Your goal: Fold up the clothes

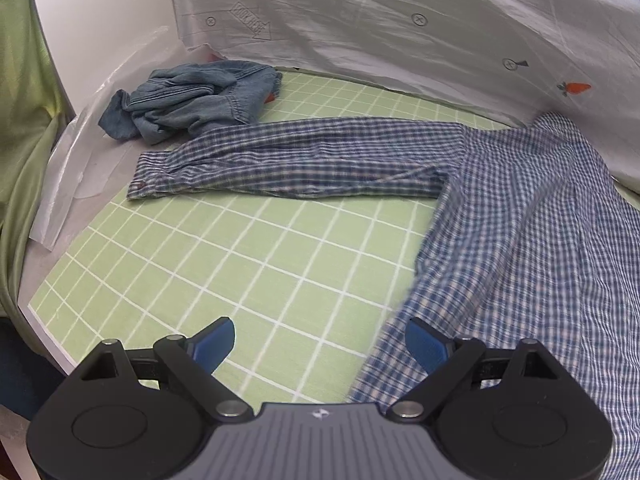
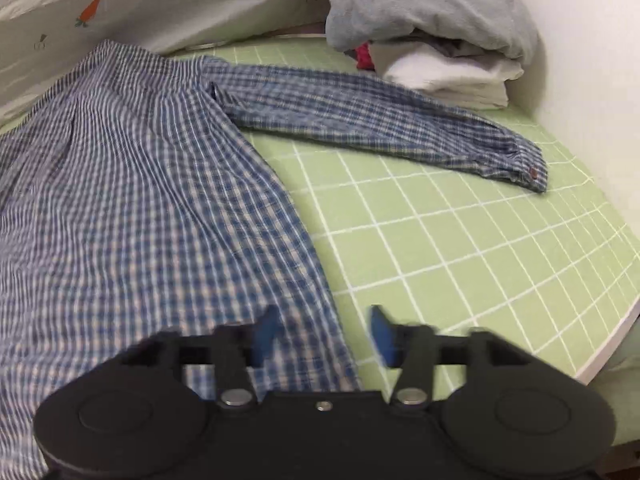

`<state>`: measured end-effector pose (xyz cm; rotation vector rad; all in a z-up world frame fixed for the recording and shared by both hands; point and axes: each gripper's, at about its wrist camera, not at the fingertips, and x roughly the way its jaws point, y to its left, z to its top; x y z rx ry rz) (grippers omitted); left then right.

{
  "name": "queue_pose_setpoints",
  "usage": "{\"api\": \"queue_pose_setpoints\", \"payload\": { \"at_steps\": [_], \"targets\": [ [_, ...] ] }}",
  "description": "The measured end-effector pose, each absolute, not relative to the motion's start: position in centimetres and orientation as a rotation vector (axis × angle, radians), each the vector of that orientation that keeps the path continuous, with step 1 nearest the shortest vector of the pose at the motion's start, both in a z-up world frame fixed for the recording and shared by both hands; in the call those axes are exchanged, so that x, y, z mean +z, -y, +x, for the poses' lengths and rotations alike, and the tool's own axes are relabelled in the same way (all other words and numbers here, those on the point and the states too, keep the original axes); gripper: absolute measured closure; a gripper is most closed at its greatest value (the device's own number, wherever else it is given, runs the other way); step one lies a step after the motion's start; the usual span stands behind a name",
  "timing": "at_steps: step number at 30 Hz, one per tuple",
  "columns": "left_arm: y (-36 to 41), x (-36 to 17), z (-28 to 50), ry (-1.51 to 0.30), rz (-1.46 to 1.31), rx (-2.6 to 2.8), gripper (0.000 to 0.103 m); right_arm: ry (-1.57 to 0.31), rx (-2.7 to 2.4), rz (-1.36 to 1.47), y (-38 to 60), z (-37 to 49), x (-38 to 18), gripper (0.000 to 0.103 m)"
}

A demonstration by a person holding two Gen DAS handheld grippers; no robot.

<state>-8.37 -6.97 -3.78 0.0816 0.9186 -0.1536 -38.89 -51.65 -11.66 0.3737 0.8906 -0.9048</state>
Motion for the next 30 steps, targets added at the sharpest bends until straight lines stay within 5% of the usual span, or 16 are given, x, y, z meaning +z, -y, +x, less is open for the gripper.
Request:
{"api": "queue_pose_setpoints", "payload": {
  "at_steps": [4,10,30],
  "targets": [
    [5.1,-3.6,-5.9,-0.93,0.052,-0.136,0.009,-0.819,-0.908,0.397,50.2,-37.2,-11.1,0.0],
    [2.9,-3.8,-1.1,-0.944,0.016,-0.166,0.0,-0.777,-0.914,0.418,47.3,-33.4,-10.3,0.0],
    [-6.6,-8.0,15.7,-1.019,-0.117,0.041,0.0,-0.779,-1.036,0.502,44.8,-26.0,-9.9,0.0]
  ]
}}
